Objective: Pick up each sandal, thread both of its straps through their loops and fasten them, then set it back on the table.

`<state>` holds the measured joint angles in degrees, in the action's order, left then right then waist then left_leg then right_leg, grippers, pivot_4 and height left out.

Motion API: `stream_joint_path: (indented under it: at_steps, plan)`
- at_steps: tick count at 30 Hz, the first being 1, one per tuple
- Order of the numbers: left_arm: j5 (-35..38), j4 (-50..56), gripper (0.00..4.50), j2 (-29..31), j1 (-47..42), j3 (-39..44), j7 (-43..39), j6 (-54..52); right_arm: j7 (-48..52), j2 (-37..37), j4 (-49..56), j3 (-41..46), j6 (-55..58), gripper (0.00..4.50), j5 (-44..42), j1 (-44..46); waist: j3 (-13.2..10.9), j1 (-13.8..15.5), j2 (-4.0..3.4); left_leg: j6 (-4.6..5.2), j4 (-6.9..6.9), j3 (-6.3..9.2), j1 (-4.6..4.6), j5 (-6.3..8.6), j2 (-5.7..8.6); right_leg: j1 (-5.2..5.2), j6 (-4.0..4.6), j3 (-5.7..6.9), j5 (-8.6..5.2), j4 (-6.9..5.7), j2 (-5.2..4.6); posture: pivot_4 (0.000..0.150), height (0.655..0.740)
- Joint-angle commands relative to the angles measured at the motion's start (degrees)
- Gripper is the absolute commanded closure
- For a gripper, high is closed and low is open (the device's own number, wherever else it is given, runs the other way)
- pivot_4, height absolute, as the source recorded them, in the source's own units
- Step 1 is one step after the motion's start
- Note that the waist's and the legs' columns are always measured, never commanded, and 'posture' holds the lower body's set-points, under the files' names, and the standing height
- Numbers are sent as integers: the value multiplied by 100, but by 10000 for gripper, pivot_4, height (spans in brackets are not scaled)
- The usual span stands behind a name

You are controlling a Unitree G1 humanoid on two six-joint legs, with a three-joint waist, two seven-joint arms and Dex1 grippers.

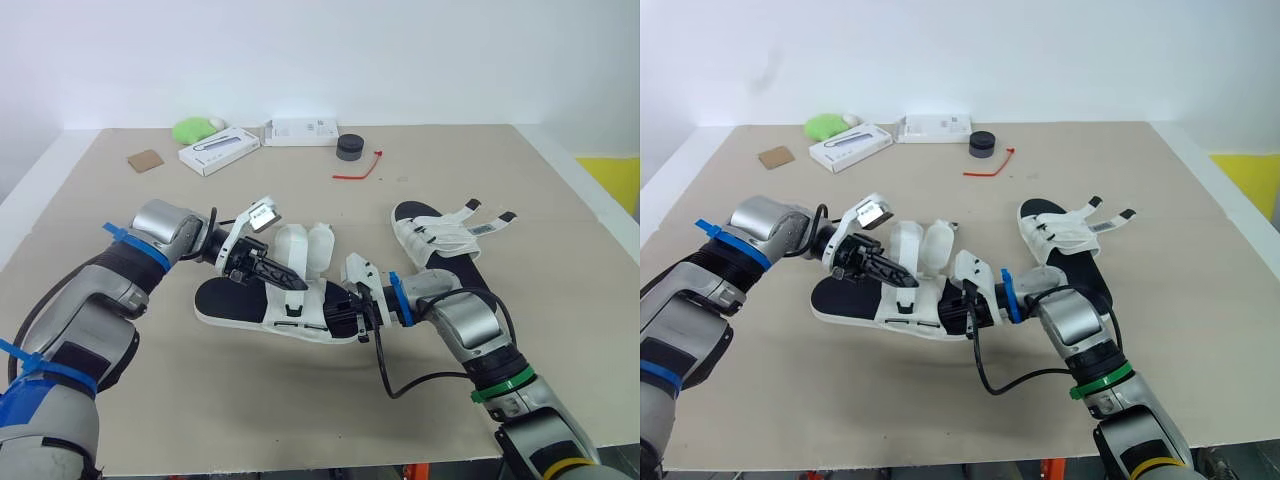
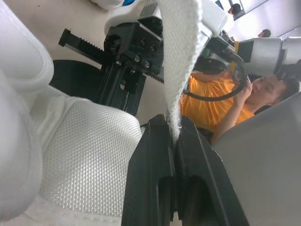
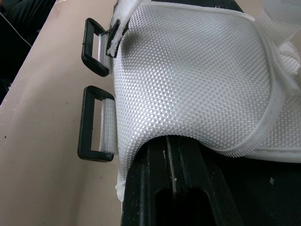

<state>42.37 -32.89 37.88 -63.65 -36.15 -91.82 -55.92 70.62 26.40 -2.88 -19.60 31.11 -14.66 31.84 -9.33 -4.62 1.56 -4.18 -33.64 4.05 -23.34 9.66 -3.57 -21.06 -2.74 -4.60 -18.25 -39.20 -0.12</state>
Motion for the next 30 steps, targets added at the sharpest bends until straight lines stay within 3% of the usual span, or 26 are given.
stream_joint_path:
  at_steps: [1, 17, 30]
  plan:
    - [190, 304, 44890, 225, 78, 65, -68, -90, -15, 31, -280, -427, 306, 45000, 166, -345, 0, 0, 0, 0, 0, 0, 0, 0, 0, 0, 0, 0, 0, 0, 0, 1500, 7400]
    - [44, 696, 44890, 152, 534, 379, -68, -131, -13, 16, -332, -428, 292, 45000, 165, -323, 0, 4, 0, 0, -1, 0, 0, 0, 0, 1, 0, 1, 0, 0, 0, 1500, 7400]
    - [-690, 1102, 44890, -110, 1244, 1138, 23, 474, -10, 7, -327, -422, 283, 45000, 145, -318, 2, 8, -2, -1, -2, 0, 1, 0, -1, 3, 1, 1, 1, 0, -1, 1500, 7400]
